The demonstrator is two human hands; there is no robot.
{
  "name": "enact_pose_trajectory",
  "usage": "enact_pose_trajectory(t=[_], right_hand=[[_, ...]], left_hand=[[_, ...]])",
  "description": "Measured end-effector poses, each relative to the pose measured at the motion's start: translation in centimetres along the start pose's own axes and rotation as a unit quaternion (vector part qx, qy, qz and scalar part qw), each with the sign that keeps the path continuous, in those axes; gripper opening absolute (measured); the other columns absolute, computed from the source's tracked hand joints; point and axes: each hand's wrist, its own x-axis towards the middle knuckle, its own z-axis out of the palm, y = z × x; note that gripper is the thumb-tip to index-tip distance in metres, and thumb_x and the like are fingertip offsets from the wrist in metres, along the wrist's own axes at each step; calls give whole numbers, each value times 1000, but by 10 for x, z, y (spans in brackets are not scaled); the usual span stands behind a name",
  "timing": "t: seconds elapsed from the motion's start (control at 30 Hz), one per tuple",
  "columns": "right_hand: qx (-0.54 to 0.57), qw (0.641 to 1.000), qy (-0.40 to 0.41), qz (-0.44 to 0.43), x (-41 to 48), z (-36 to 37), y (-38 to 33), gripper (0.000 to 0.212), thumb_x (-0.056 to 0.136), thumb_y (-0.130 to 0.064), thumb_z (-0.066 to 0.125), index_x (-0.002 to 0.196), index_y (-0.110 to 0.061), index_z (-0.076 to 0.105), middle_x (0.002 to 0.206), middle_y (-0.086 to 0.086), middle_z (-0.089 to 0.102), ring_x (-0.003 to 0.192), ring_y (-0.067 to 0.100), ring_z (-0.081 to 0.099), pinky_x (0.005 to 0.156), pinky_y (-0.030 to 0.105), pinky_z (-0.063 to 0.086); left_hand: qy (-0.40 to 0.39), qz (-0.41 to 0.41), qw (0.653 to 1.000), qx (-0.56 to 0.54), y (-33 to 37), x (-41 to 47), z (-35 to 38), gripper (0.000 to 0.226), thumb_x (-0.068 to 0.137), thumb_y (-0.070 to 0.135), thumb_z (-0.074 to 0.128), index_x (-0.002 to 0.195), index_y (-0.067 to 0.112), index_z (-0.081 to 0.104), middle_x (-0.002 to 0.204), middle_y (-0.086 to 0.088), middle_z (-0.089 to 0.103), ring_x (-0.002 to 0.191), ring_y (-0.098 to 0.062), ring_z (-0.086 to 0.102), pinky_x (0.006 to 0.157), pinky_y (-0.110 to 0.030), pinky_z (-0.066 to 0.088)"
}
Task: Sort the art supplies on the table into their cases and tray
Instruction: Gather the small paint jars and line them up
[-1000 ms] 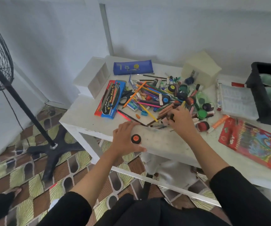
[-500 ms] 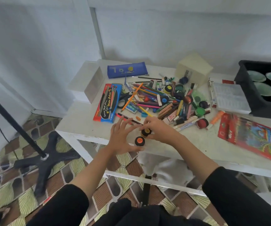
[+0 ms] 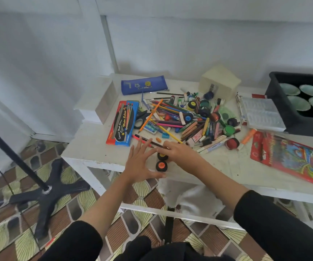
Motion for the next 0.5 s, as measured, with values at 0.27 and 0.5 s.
enact_pose_trajectory(t=[0.27,0.5], right_hand=[[18,997,71,-4,1,4,0,56,51,2,87,101,-16,68,82,1,60,76,21,59,45,24,45],[108,987,107,44,4,-12,28,23,81,-4,68,103,-5,71,85,10,69,82,28,62,66,37,52]], left_hand=[[-6,-2,1000,-4,1,0,-2,116,39,102,32,141,46,26,152,24,-6,142,-8,-25,114,-45,-15],[-4,-7,1000,-16,1,0,-3,106,37,102,35,132,56,24,154,20,-5,141,-9,-28,113,-45,-17]])
